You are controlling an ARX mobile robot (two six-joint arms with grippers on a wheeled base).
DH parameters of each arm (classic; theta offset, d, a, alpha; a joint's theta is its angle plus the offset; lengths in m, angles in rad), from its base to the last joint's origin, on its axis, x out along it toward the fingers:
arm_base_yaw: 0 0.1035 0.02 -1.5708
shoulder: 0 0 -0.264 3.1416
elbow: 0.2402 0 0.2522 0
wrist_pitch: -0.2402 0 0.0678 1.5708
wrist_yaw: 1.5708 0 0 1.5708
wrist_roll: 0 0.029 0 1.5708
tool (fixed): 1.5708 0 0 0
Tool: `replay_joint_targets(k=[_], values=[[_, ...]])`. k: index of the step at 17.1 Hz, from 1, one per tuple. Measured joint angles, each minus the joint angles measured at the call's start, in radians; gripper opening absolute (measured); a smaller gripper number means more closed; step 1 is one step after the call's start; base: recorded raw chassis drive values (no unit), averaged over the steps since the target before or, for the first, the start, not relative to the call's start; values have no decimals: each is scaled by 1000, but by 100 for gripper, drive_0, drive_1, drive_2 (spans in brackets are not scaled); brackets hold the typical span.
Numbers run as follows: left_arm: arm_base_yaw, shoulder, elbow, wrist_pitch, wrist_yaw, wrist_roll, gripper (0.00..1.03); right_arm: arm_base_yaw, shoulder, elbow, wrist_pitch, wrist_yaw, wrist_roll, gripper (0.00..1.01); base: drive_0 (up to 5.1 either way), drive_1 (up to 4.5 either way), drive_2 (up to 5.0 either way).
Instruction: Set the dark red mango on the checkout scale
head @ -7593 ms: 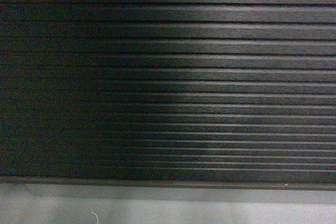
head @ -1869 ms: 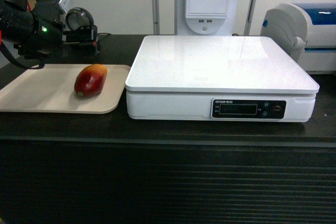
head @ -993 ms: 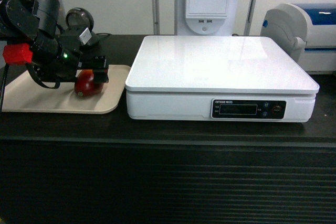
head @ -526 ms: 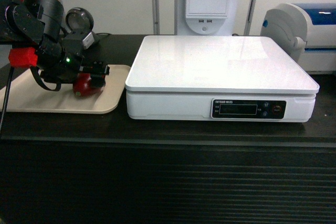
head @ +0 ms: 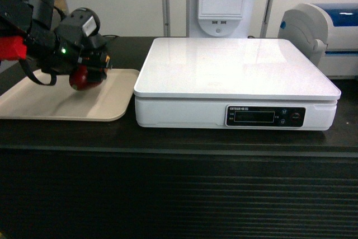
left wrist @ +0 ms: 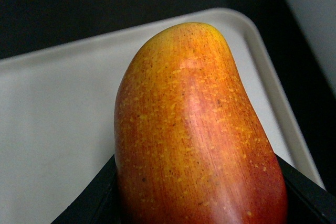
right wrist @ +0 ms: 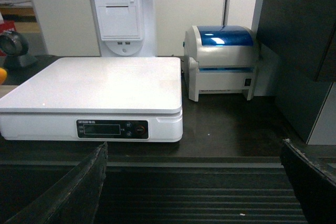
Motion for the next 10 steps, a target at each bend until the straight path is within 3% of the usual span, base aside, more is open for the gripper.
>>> replay_joint_targets(k=[3, 5, 8, 10], values=[[-53, -150, -84, 74, 34, -19, 63, 0, 0, 0, 0, 0, 0, 98, 0, 0, 0], [-127, -222, -137, 115, 59, -74, 63, 0, 0, 0, 0, 0, 0, 98, 0, 0, 0], [-262, -253, -177, 156, 75, -151, 63, 0, 0, 0, 0, 0, 0, 98, 0, 0, 0], [-399, -225, -116, 142, 85, -187, 62, 0, 0, 0, 0, 0, 0, 98, 0, 0, 0]])
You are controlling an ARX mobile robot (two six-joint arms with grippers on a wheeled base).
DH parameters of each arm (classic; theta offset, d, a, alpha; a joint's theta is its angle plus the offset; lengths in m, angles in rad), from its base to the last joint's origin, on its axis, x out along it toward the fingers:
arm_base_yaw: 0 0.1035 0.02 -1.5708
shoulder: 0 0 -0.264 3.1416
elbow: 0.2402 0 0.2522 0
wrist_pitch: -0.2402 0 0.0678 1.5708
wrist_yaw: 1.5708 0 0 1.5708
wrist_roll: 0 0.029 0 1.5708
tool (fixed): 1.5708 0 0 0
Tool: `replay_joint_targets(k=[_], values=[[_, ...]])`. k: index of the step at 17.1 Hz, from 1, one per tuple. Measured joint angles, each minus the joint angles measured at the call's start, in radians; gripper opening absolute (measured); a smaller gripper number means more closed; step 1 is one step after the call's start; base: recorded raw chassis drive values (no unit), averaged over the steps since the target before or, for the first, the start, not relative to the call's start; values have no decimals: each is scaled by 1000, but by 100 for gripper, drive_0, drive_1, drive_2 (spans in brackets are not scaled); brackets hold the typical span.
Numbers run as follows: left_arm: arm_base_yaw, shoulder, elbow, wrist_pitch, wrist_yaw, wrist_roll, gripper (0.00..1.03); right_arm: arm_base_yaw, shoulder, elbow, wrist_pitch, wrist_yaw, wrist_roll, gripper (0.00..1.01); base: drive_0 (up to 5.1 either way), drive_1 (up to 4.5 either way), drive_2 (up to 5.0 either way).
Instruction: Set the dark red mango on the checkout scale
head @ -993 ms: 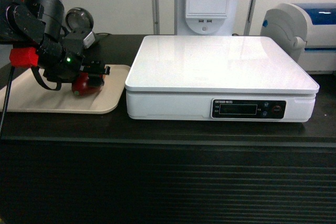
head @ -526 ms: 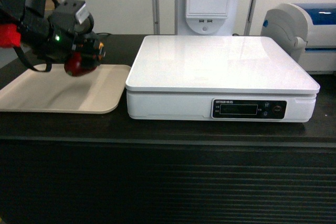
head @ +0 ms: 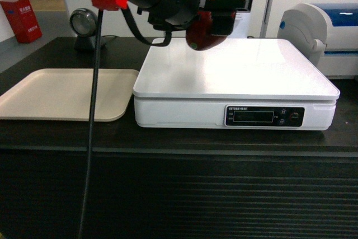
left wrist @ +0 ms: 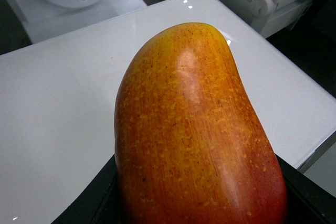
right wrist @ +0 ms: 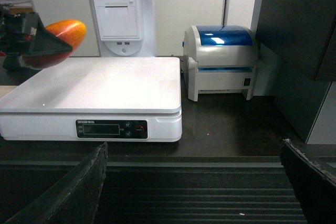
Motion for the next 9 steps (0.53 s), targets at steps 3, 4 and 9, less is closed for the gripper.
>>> replay_joint_targets(k=[3, 4, 9], values=[[-34, 73, 104, -50, 6, -42, 62, 0, 0, 0, 0, 0, 0, 98, 0, 0, 0], [-43, 103, 136, -68, 8, -63, 62, 0, 0, 0, 0, 0, 0, 98, 0, 0, 0], [-78, 249, 318, -170, 9, -196, 62, 0, 0, 0, 0, 0, 0, 98, 0, 0, 0]])
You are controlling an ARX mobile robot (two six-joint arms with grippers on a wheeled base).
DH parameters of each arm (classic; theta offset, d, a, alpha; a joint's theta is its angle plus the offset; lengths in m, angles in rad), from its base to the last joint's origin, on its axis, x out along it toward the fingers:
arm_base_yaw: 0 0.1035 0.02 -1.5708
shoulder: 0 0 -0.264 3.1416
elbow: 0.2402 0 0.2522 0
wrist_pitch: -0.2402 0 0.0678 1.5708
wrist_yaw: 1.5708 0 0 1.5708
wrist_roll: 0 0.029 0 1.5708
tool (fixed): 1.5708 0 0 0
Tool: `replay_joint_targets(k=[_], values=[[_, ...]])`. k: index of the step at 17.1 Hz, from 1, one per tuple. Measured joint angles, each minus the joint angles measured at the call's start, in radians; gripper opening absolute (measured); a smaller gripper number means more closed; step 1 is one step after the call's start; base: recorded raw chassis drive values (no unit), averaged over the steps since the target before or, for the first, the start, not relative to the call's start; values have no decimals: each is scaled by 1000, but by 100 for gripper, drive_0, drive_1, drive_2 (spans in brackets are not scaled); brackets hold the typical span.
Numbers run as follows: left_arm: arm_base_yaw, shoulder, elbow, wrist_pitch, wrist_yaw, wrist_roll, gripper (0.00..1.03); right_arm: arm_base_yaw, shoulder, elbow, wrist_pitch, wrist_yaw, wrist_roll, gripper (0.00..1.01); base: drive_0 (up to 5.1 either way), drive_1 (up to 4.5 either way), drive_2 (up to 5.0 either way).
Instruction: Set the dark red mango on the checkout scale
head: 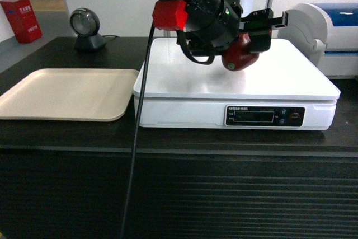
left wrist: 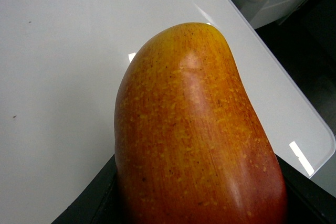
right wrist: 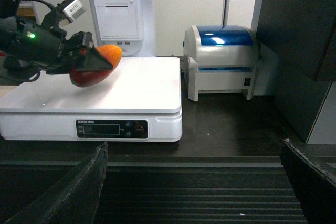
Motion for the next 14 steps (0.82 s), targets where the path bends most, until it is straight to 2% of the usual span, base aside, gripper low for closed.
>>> replay_joint_targets(k=[1, 2, 4, 7, 10, 11, 12, 13, 14], values=[[-4, 31, 60, -28, -21, -51, 62, 0, 0, 0, 0, 0, 0, 98, 0, 0, 0], [-7, 45, 90, -44, -27, -79, 62, 0, 0, 0, 0, 0, 0, 98, 0, 0, 0], [-11, 94, 190, -98, -86, -150, 62, 0, 0, 0, 0, 0, 0, 98, 0, 0, 0], [-7, 139, 243, -154, -144, -205, 62, 0, 0, 0, 0, 0, 0, 98, 0, 0, 0], [-3, 156, 251, -171, -169, -248, 62, 0, 0, 0, 0, 0, 0, 98, 0, 0, 0], [-3, 156, 251, -171, -174, -248, 62, 0, 0, 0, 0, 0, 0, 98, 0, 0, 0], [-4, 156, 251, -171, -175, -252, 69, 0, 0, 0, 0, 0, 0, 98, 0, 0, 0], [-5, 156, 251, -173, -174, -252, 80, 0, 0, 0, 0, 0, 0, 98, 0, 0, 0], [-5, 156, 251, -173, -172, -252, 85, 0, 0, 0, 0, 0, 0, 98, 0, 0, 0]])
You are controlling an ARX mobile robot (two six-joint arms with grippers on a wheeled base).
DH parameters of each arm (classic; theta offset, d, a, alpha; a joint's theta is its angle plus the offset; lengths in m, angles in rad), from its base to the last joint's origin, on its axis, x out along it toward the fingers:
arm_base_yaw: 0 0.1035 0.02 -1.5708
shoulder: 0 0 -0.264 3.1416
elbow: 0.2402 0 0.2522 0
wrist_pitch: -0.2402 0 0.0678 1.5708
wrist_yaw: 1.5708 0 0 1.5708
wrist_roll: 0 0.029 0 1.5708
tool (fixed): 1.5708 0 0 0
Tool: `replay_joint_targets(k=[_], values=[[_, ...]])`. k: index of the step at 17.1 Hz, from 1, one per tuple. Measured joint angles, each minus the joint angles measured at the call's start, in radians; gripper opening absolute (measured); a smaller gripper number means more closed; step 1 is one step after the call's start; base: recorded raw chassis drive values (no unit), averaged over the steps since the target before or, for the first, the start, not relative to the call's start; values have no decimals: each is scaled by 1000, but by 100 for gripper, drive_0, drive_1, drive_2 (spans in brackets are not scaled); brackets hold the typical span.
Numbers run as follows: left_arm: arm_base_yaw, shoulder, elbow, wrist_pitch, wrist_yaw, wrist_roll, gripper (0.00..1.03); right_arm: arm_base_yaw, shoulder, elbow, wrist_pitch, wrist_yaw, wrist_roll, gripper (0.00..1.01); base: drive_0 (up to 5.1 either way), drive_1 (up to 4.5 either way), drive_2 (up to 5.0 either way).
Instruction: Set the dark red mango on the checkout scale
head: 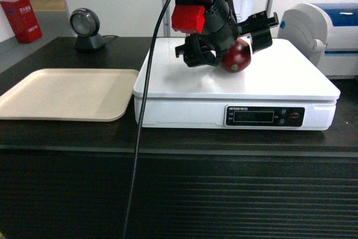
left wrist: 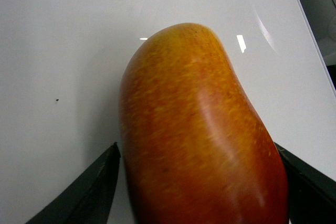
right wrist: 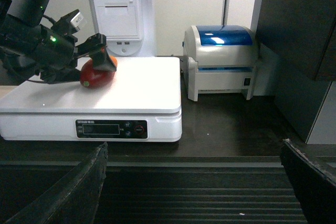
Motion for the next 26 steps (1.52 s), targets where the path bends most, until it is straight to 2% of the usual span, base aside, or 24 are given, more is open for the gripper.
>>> replay_joint_targets(k=[1, 2, 4, 6, 9, 10, 11, 12, 15, 19, 20, 21, 22, 23, 24, 25, 26], values=[[0, 0, 0, 3, 1, 0, 89, 0, 0, 0, 0, 0, 0, 98, 0, 0, 0], [0, 0, 0, 11, 5, 2, 99, 0, 0, 0, 0, 0, 0, 98, 0, 0, 0], [0, -11, -31, 50, 7, 8, 98, 0, 0, 0, 0, 0, 0, 98, 0, 0, 0], [0, -47, -92, 108, -14, 39, 98, 0, 0, 0, 0, 0, 0, 98, 0, 0, 0], [4, -145, -199, 257, -26, 114, 98, 0, 0, 0, 0, 0, 0, 98, 0, 0, 0], [14, -255, -316, 415, 3, 195, 98, 0, 0, 0, 0, 0, 0, 98, 0, 0, 0], [25, -349, -441, 557, 13, 248, 98, 0, 0, 0, 0, 0, 0, 98, 0, 0, 0], [34, -397, -509, 600, 31, 277, 98, 0, 0, 0, 0, 0, 0, 98, 0, 0, 0], [69, -516, -699, 723, 43, 339, 98, 0, 0, 0, 0, 0, 0, 98, 0, 0, 0], [117, -665, -883, 819, 58, 371, 98, 0, 0, 0, 0, 0, 0, 98, 0, 0, 0], [129, -721, -926, 834, 28, 378, 97, 0, 0, 0, 0, 0, 0, 98, 0, 0, 0], [138, -808, -1019, 873, -160, 402, 85, 0, 0, 0, 0, 0, 0, 98, 0, 0, 0], [161, -906, -1134, 890, -264, 417, 75, 0, 0, 0, 0, 0, 0, 98, 0, 0, 0], [209, -1017, -1256, 908, -295, 423, 65, 0, 0, 0, 0, 0, 0, 98, 0, 0, 0], [257, -1107, -1359, 949, -295, 424, 54, 0, 0, 0, 0, 0, 0, 98, 0, 0, 0], [290, -1169, -1447, 985, -287, 424, 43, 0, 0, 0, 0, 0, 0, 98, 0, 0, 0], [307, -1230, -1587, 1021, -239, 425, 25, 0, 0, 0, 0, 0, 0, 98, 0, 0, 0]])
